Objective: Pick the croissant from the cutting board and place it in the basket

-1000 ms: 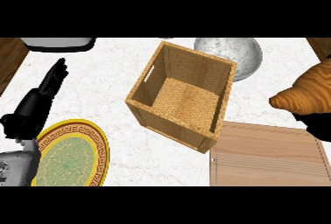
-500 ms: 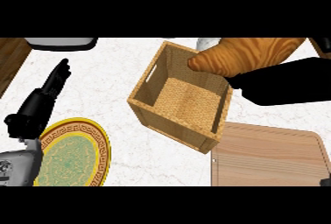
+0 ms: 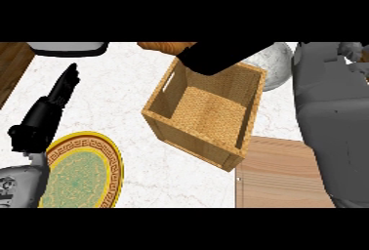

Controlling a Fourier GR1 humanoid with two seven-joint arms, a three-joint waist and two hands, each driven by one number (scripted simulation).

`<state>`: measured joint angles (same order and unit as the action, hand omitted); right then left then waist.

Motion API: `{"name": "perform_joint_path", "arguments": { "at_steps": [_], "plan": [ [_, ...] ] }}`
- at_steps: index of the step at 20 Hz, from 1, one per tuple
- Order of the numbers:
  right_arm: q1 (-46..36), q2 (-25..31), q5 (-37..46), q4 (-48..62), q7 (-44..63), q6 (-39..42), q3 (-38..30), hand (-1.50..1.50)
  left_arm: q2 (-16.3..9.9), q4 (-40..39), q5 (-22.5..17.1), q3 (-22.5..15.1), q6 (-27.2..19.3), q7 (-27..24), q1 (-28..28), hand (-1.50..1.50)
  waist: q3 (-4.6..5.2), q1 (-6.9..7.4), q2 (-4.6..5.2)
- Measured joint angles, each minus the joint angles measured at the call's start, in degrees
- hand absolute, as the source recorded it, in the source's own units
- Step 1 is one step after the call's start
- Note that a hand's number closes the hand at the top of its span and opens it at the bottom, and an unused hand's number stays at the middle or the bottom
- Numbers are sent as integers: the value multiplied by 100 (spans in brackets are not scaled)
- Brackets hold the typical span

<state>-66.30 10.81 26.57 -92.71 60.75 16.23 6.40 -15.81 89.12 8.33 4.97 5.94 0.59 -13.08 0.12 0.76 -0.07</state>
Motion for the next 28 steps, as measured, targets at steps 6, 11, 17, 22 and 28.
{"name": "perform_joint_path", "arguments": {
  "at_steps": [6,11,17,22,28],
  "plan": [
    [-114,-277,122,666,107,80,245,150,25,-5,35,13,-23,-36,81,0,-1,-39,-14],
    [-170,-83,309,1094,47,413,584,150,54,-44,59,25,-55,-46,96,0,-2,-81,-20],
    [-119,68,188,1380,-186,861,679,-150,37,-38,42,61,-21,-56,89,0,-6,-95,-20],
    [-115,-145,-87,1402,-125,995,442,-150,-37,-9,-26,159,70,-86,118,0,-8,-84,-20],
    [-53,-402,61,1192,-123,684,87,-150,11,138,-9,137,72,16,171,0,-11,-68,-15]
  ]
}}
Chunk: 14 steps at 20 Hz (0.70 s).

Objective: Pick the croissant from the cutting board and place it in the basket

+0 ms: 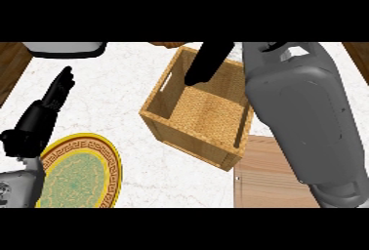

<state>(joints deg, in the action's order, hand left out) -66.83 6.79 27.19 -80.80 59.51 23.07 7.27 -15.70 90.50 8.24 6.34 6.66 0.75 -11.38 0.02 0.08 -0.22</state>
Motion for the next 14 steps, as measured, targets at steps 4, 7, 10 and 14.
{"name": "perform_joint_path", "arguments": {
  "at_steps": [4,7,10,14],
  "plan": [
    [-2,-101,298,-165,-43,-757,-526,-150,47,9,34,-48,-23,51,-49,0,-1,-10,6],
    [32,-41,582,-261,-65,-1367,-932,-150,72,-26,54,-48,-52,32,-74,0,-2,-25,12],
    [114,148,755,-464,-23,-1700,-1357,-150,-2,-94,16,53,-14,-84,-22,0,-1,-50,6],
    [522,413,891,-1001,-26,-1930,-1839,-150,27,-49,53,38,-38,-105,66,0,-4,-85,-6]
  ]
}}
